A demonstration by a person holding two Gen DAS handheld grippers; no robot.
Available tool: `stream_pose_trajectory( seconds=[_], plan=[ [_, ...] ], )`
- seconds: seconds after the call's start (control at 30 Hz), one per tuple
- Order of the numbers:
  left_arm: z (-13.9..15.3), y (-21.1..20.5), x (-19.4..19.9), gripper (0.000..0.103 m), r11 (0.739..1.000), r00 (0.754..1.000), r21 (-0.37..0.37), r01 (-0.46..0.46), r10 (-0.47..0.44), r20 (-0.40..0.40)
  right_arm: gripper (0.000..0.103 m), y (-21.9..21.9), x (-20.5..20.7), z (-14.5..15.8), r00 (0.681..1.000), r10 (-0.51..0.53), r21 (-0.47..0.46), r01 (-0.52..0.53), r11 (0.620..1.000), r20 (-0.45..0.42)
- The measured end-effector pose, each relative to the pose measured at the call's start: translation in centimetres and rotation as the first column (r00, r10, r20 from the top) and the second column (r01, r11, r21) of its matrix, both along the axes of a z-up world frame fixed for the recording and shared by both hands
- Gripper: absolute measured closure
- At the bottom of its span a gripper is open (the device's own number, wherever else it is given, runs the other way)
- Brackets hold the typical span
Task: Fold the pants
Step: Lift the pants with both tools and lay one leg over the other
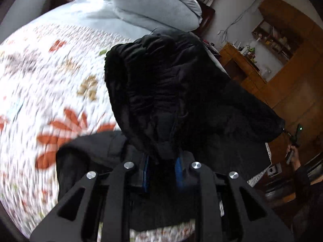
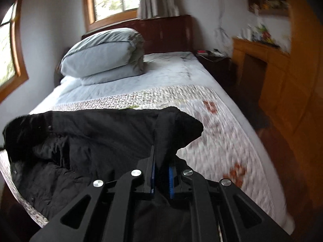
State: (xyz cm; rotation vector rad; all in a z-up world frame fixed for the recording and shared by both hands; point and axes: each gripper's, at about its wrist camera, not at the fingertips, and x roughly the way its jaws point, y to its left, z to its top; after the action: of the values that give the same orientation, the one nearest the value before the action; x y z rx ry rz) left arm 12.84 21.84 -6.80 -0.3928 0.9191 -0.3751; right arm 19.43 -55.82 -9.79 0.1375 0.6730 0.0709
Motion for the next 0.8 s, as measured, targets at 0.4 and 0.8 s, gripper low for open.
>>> stream_pose_trajectory(
  seconds=[0.4,0.8],
  plan=[
    [-3.7,3.0,-4.6,0.077,0.999,0.996,0.028,-0.025,0.027,-0.087,0.093,-3.4,-7.9,-7.5,0.978,-0.141,0.109,0.158,0.981,-0.15],
    [-2.5,9.7,-13.0,0.027,0.974,0.966,0.071,-0.214,0.222,-0.131,0.082,-4.1,-9.8,-11.6,0.953,-0.206,0.139,0.24,0.961,-0.224]
  ],
)
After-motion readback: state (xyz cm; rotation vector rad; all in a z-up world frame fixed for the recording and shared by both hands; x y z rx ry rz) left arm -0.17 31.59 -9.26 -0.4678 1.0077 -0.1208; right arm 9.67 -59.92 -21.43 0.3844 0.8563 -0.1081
